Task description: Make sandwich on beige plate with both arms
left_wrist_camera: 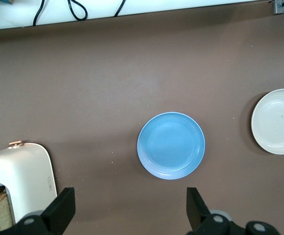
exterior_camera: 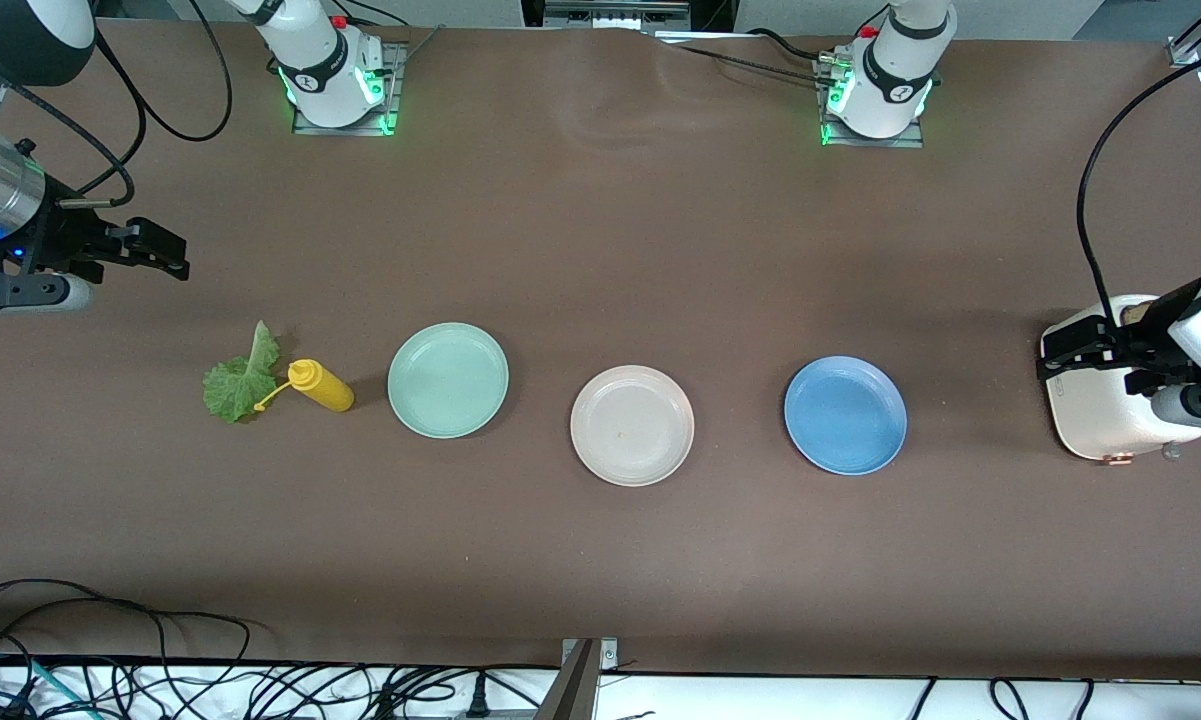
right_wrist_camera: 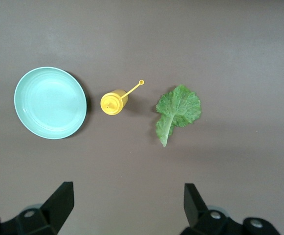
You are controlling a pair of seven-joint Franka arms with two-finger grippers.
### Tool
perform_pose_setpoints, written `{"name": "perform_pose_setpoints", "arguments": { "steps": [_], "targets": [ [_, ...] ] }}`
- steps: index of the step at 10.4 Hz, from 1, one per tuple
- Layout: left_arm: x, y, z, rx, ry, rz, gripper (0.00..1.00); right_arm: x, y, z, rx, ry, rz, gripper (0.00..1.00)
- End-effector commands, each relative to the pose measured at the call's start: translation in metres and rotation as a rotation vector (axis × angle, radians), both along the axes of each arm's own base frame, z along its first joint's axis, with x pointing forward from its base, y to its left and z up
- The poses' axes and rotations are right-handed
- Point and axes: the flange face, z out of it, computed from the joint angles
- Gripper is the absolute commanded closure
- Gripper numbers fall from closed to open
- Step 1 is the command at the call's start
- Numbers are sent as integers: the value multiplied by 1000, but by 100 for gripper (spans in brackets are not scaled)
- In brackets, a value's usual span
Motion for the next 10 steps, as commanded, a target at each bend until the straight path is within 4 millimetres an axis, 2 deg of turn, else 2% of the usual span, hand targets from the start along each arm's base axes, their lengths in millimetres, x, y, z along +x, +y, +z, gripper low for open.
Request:
{"name": "perform_pose_setpoints", "arguments": {
  "steps": [1,8,10],
  "targets": [
    [-3,-2,10,-15,-17,2,0,-2,2,7,-30,-1,-6,0],
    [-5,-3,14,-14,-26,2,0,-2,2,6,-26,-1,-13,0],
    [-5,-11,14,-14,-25,-10,0,-1,1,6,-26,-1,-14,0]
  ]
}}
